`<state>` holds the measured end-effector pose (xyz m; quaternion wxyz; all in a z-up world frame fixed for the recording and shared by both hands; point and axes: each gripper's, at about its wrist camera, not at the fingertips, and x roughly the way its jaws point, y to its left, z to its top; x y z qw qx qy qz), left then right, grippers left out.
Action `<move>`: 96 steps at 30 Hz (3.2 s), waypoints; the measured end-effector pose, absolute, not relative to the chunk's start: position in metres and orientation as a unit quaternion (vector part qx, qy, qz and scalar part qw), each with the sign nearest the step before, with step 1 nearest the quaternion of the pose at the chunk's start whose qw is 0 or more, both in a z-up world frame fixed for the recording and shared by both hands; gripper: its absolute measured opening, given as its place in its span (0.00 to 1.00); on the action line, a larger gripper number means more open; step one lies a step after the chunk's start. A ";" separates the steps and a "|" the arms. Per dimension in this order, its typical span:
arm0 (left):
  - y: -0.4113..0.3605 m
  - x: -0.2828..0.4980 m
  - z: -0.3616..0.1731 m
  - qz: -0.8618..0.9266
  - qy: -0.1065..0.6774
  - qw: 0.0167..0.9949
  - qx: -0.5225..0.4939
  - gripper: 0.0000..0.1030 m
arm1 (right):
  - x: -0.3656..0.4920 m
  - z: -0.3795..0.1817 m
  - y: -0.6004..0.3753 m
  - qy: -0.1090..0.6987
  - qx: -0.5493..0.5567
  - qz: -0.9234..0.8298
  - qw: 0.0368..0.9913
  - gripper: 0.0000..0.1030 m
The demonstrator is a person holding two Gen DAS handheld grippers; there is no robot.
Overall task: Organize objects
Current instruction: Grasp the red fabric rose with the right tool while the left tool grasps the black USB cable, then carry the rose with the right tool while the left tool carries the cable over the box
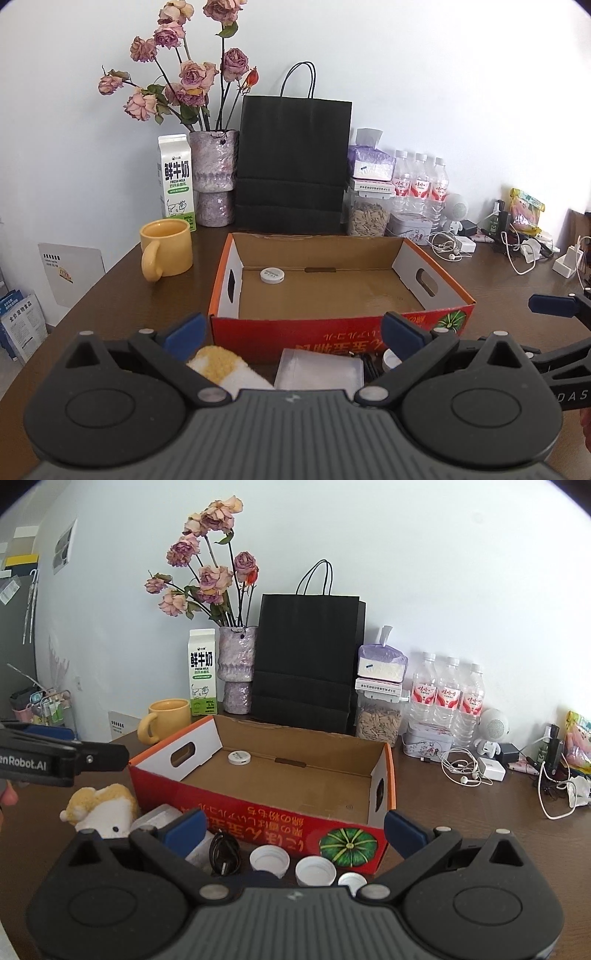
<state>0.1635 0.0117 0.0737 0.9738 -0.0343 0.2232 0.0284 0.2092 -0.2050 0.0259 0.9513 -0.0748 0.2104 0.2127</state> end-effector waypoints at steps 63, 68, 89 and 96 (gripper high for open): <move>-0.042 0.101 -0.030 -0.010 0.333 0.943 0.011 0.29 | 0.098 -0.059 -0.251 0.250 0.002 0.214 0.944 0.40; -0.043 0.096 -0.031 -0.022 0.326 0.945 0.012 0.13 | 0.097 -0.059 -0.249 0.249 0.003 0.214 0.945 0.40; -0.021 0.082 0.013 -0.028 0.247 0.968 0.001 0.13 | 0.110 -0.026 -0.231 0.207 -0.013 0.224 0.952 0.40; -0.017 0.112 0.036 -0.035 0.219 0.975 0.003 0.13 | 0.144 -0.004 -0.216 0.182 -0.020 0.228 0.956 0.40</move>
